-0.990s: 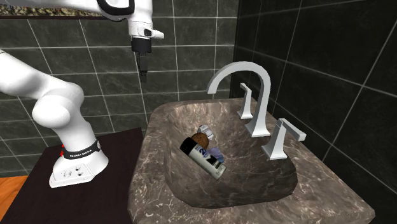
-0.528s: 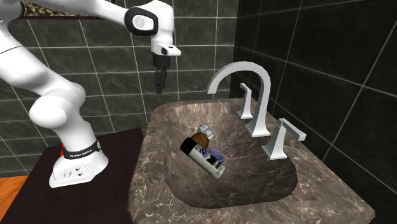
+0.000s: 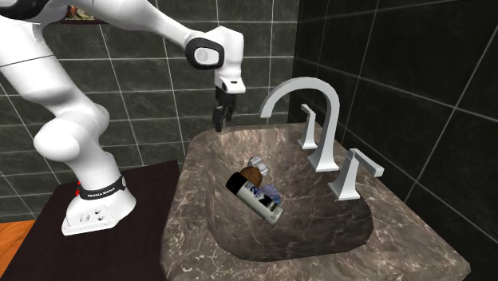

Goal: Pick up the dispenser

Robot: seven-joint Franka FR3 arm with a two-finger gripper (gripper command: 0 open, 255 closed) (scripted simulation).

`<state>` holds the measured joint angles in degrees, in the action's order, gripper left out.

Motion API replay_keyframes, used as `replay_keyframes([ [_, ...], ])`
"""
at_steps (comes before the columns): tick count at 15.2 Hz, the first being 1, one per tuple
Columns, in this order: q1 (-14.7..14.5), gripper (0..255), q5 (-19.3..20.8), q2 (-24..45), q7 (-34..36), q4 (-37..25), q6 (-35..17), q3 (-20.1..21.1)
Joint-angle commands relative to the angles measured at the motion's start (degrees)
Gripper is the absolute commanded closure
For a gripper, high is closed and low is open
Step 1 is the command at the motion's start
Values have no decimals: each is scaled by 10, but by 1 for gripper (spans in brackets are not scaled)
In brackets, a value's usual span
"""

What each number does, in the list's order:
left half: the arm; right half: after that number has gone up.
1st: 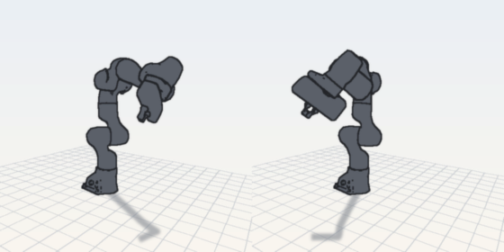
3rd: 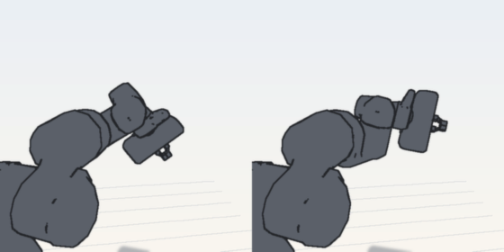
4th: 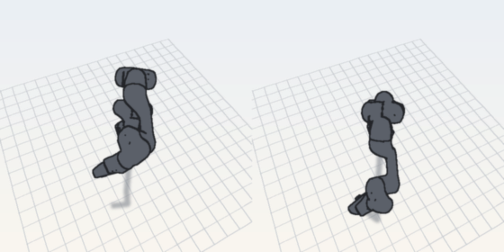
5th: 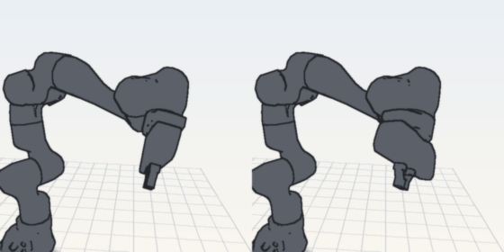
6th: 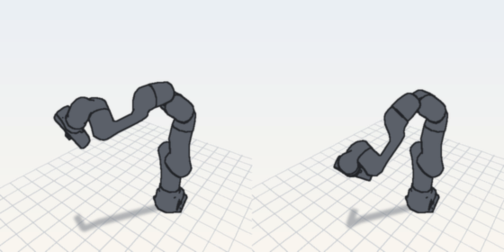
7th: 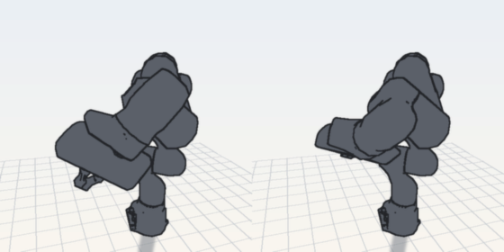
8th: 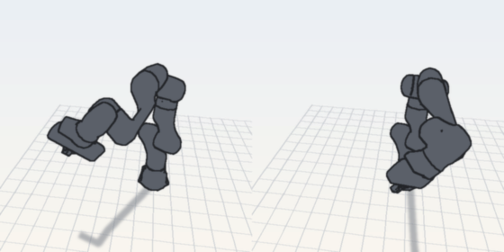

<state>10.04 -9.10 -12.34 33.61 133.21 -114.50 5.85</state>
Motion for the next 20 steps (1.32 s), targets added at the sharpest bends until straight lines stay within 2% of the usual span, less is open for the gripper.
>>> replay_keyframes([
  [1, 9, 0, -13, 43, 35, -12, -37, -3],
  [13, 52, 0, -115, 257, 185, -100, -197, -43],
  [20, 56, 0, -133, 299, 173, -99, -240, -40],
])
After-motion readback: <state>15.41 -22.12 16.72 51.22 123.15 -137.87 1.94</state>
